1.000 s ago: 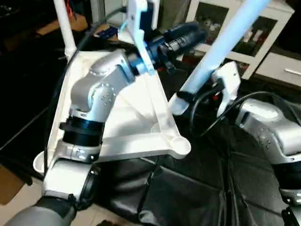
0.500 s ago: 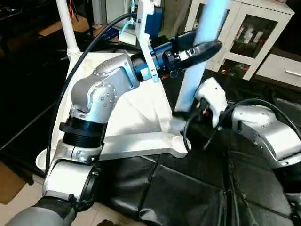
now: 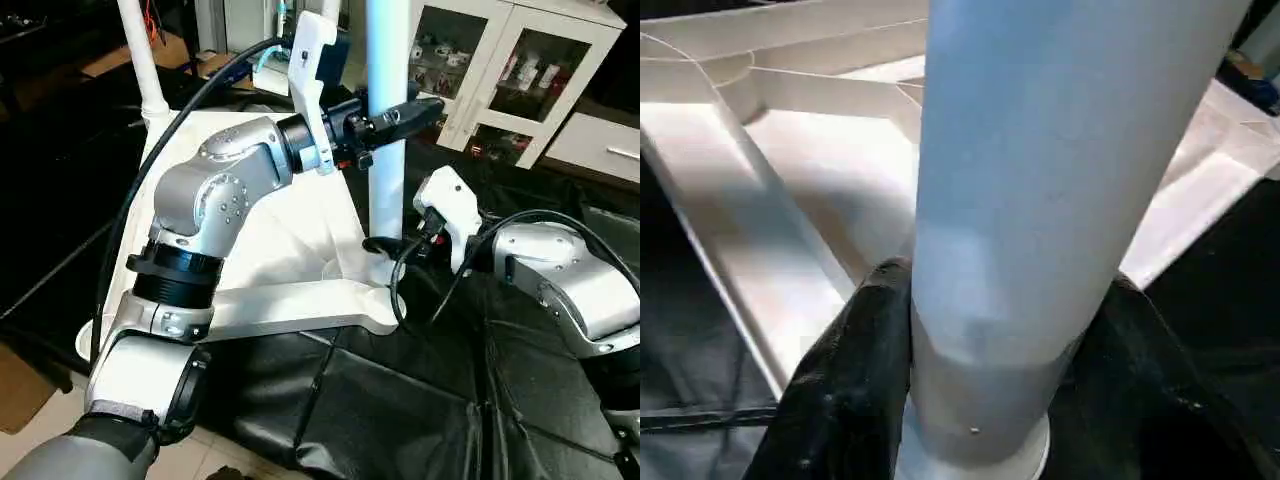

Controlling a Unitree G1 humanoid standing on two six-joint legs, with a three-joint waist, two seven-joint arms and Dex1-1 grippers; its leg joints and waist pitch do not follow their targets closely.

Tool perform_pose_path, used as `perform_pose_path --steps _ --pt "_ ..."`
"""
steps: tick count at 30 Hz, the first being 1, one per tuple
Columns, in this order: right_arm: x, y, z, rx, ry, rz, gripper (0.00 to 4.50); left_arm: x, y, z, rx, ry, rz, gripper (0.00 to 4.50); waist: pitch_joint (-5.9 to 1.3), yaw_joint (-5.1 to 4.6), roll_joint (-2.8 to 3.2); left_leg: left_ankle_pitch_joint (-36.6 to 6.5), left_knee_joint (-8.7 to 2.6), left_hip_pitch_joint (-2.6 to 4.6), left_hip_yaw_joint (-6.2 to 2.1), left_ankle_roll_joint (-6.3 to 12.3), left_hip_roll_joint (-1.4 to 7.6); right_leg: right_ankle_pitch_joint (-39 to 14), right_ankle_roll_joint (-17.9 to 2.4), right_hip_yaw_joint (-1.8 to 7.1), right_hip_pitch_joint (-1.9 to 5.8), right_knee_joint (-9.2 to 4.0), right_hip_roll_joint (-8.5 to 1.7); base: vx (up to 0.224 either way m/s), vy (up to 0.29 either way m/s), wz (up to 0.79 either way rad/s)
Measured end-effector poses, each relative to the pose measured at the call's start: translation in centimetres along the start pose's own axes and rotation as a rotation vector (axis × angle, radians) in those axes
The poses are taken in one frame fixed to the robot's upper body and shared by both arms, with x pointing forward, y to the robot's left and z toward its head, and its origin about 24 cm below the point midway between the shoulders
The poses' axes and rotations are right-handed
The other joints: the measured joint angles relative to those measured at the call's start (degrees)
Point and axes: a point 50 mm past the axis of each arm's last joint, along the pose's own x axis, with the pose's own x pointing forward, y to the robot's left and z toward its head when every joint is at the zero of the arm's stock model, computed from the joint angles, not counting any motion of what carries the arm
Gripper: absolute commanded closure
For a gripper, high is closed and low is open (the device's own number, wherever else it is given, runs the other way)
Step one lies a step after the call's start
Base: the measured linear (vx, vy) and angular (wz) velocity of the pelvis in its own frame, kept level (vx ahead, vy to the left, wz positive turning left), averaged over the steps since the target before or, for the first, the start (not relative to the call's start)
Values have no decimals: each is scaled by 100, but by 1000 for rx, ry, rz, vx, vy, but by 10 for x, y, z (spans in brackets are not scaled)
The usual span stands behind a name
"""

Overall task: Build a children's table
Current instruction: Insert table leg to table base

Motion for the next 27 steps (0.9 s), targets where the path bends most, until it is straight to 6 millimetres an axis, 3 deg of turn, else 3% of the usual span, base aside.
perform_pose_path --steps 1,5,18,19,22,27 --pt "0 0 0 2 -4 -1 264 0 0 0 -4 -5 1 273 0 -2 0 0 1 0 0 0 0 0 0 0 0 0 0 0 0 0" --pt "0 0 1 6 -12 0 264 -1 1 1 -6 -13 9 282 0 -2 0 0 2 2 0 -1 0 0 0 -1 0 5 0 0 0 0" --pt "3 -2 13 36 -118 -32 264 2 8 19 -23 -77 60 282 2 -7 3 0 6 -1 0 -1 1 0 0 0 -3 10 0 0 0 0" --pt "4 -2 17 69 -172 -32 208 4 8 27 -19 -95 78 282 6 -6 10 0 8 -2 0 -1 1 0 -1 0 -4 11 0 0 0 0" --pt "-3 -8 27 107 -263 -49 194 5 11 40 -21 -125 129 282 10 6 23 0 9 0 0 0 0 0 -1 1 -3 10 -1 0 0 0" --pt "-25 -19 42 112 -341 -23 152 -2 21 35 -64 -103 190 283 11 22 28 0 11 -2 -3 1 0 0 -1 -1 -1 9 -1 0 0 0"
